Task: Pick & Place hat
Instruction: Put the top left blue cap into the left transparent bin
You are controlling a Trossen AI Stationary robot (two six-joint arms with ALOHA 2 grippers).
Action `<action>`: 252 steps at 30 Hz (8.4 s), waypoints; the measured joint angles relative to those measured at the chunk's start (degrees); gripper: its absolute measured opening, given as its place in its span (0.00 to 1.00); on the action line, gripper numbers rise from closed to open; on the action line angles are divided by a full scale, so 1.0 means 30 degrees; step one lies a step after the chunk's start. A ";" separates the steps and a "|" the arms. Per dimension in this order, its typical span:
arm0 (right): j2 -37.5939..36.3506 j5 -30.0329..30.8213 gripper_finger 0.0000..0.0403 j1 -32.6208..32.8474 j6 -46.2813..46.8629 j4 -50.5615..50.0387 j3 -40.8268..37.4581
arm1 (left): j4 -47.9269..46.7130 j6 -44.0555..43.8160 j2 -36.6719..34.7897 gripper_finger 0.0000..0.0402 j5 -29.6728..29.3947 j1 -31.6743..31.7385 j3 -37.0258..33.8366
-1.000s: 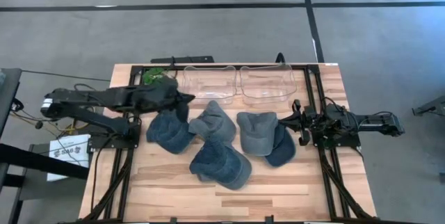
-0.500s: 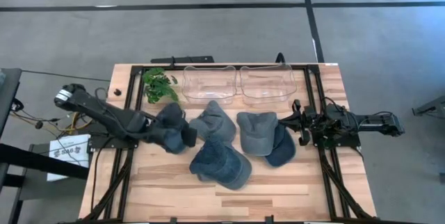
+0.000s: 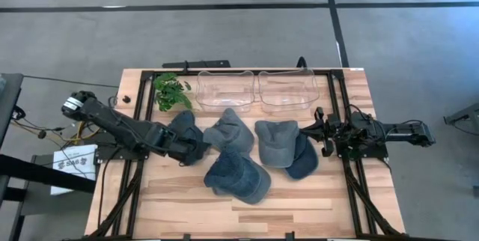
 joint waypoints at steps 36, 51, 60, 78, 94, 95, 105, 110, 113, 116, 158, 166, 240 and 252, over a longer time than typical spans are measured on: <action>0.0000 0.0000 0.00 -0.0003 0.0000 0.0000 -0.0005 | 0.4142 0.9851 0.0065 0.02 0.3709 0.5481 -0.5395; -0.0007 0.0000 0.00 -0.0007 0.0000 0.0000 0.0000 | -0.7925 0.9284 0.0065 0.00 -0.0106 0.2719 0.5670; 0.0000 0.0000 0.00 -0.0007 0.0000 0.0000 -0.0001 | -0.7436 1.8811 0.0546 0.00 -0.4818 0.3429 1.0049; -0.0003 -0.0001 0.00 -0.0002 0.0000 0.0000 -0.0002 | 0.1897 3.6520 0.8063 0.00 -0.8687 1.0452 1.2856; 0.0000 0.0000 0.00 -0.0007 0.0000 0.0000 -0.0003 | 0.3396 3.4685 1.1656 0.00 -0.7192 1.1194 1.0909; 0.0000 0.0000 0.00 0.0000 0.0000 0.0000 0.0000 | 0.3731 3.4687 1.1488 0.00 -0.7132 1.1217 1.0381; 0.0000 0.0007 0.00 0.0000 0.0000 0.0000 -0.0007 | 0.5887 3.6504 1.0812 0.07 -0.7017 1.1274 0.8765; -0.0002 0.0007 0.00 -0.0002 0.0000 0.0000 -0.0006 | 0.7106 3.7996 1.0711 0.08 -0.8666 1.1347 0.9135; -0.0007 0.0007 0.00 0.0000 0.0000 0.0000 0.0000 | 0.7914 3.8326 1.0454 0.05 -0.8842 1.1398 0.9188; -0.0005 0.0000 0.00 0.0000 0.0000 0.0000 -0.0007 | 0.7918 3.8479 1.0389 0.02 -0.9144 1.1399 0.9134; -0.0007 0.0000 0.00 -0.0007 0.0000 0.0001 -0.0007 | 0.3354 3.0533 0.6865 0.52 0.7149 1.6031 0.9916; -0.0001 0.0000 0.00 -0.0001 0.0000 0.0000 0.0000 | 0.2807 3.2154 0.9700 0.47 0.5685 1.5988 1.2661; -0.0007 0.0000 0.00 -0.0007 0.0000 0.0000 0.0000 | -0.3209 3.1567 1.1424 0.58 0.0271 1.2388 1.7172; -0.0007 0.0002 0.00 -0.0001 0.0000 0.0000 -0.0001 | -0.0759 2.8238 0.3685 0.51 0.2400 0.9897 1.2724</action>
